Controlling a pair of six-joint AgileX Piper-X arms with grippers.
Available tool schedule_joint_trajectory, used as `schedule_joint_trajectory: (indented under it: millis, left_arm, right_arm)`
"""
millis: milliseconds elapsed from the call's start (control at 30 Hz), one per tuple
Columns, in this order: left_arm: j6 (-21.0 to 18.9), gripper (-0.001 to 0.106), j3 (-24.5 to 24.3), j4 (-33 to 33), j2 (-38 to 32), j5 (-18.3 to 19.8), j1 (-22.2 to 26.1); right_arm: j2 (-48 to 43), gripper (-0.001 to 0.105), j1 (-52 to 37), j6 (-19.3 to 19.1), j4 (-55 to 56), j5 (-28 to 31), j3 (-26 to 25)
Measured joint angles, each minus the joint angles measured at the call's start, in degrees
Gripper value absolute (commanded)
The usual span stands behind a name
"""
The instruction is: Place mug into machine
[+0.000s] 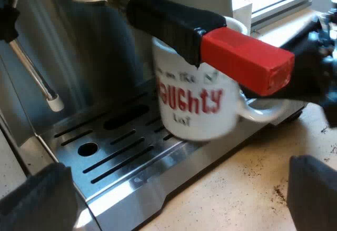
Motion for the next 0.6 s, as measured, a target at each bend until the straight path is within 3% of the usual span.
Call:
schedule_joint_trajectory:
  millis: [333,533,600]
  left_arm:
    - [0.0,0.082,0.0,0.0,0.0,0.0,0.0]
    - [0.0,0.082,0.0,0.0,0.0,0.0,0.0]
    - [0.0,0.082,0.0,0.0,0.0,0.0,0.0]
  right_arm:
    - [4.7,0.002,-0.4,0.0,-0.1,0.1,-4.8]
    - [4.8,0.034,-0.4,0.0,0.2,0.1,-4.8]
    - [4.8,0.039,-0.4,0.0,-0.5,0.1,-5.0]
